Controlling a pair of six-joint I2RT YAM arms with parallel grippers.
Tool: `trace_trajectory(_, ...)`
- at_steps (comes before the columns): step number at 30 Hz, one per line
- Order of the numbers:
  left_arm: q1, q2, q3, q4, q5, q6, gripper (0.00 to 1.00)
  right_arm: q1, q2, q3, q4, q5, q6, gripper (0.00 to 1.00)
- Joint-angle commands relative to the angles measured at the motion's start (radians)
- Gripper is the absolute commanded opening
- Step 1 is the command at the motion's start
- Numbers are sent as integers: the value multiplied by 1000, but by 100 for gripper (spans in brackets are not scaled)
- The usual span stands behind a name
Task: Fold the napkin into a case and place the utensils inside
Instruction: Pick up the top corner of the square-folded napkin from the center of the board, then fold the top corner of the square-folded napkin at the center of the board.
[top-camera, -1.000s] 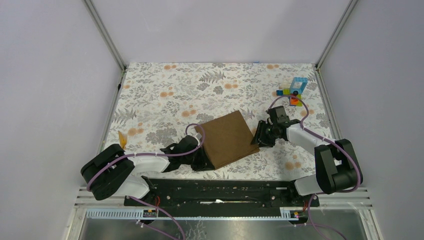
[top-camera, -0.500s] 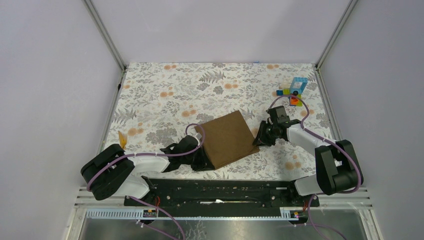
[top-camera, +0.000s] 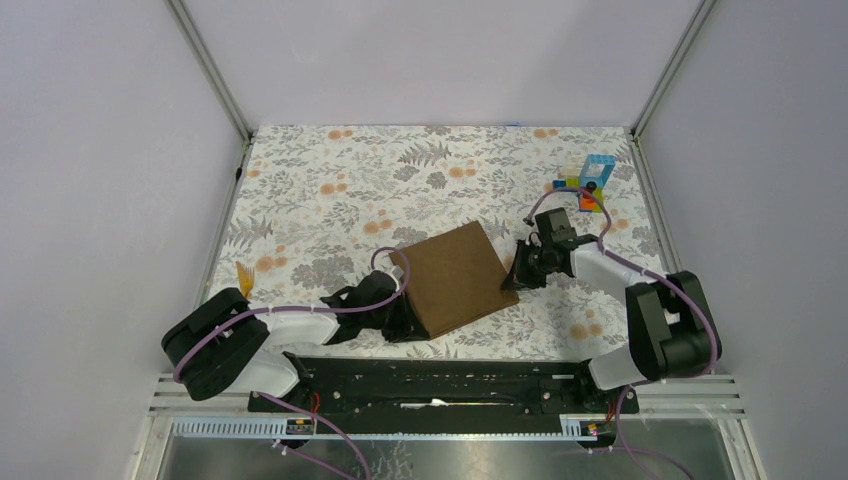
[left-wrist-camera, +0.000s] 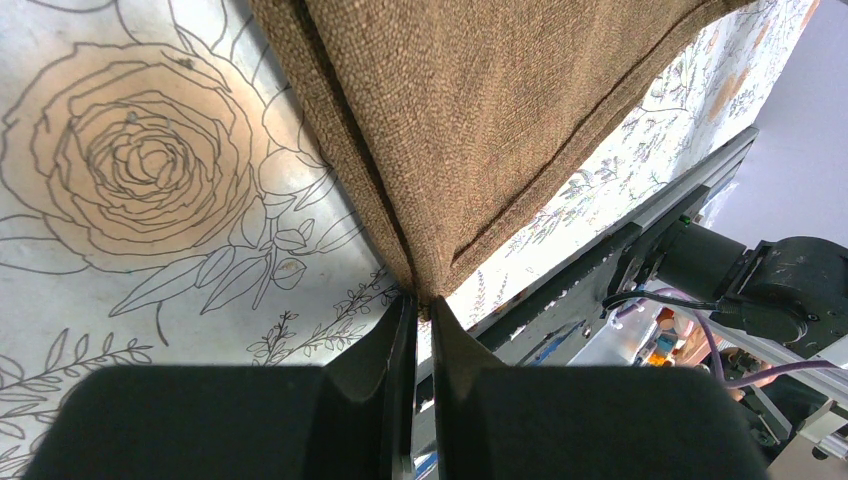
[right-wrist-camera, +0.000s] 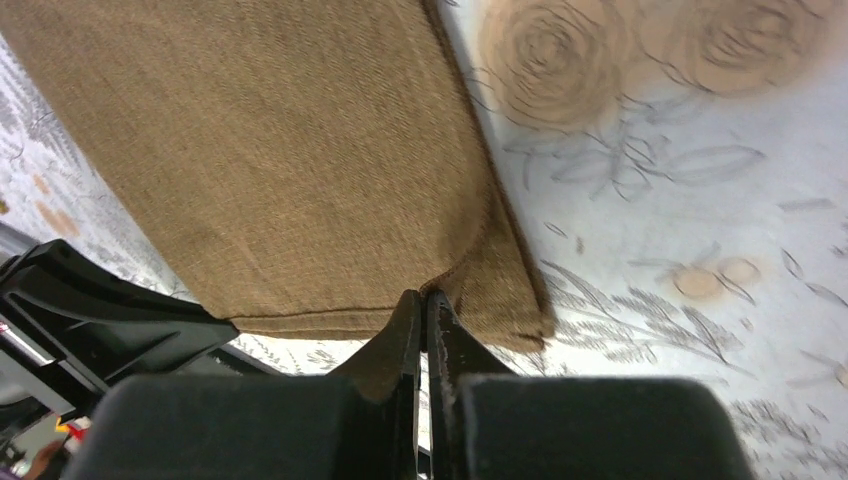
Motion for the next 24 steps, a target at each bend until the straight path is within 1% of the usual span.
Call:
trace_trajectory(1,-13,37,-30,-102,-47,39,13,34,98,97,34,-134,-57,0)
trace_trajectory(6,-16,42,-35,-102,-51,34,13,135,213,225,67,-170,-31,0)
trace_trajectory(13,-19,45,-36,-102,-57,27,12,265,424,417,174,-239,70,0)
trace_trajectory(15,-20,47,-36,-103,-57,25,12,291,486,473,194,-253,96,0)
trace_trajectory(19,-20,48,-39,-104,-58,20,13,316,552,543,230,-240,135,0)
trace_trajectory(21,-20,43,-39,-103,-53,17,17,317,583,570,238,-241,148,0)
trace_trajectory(24,-22,3,-31,-135,-57,17,30,319,611,590,254,-252,165,0)
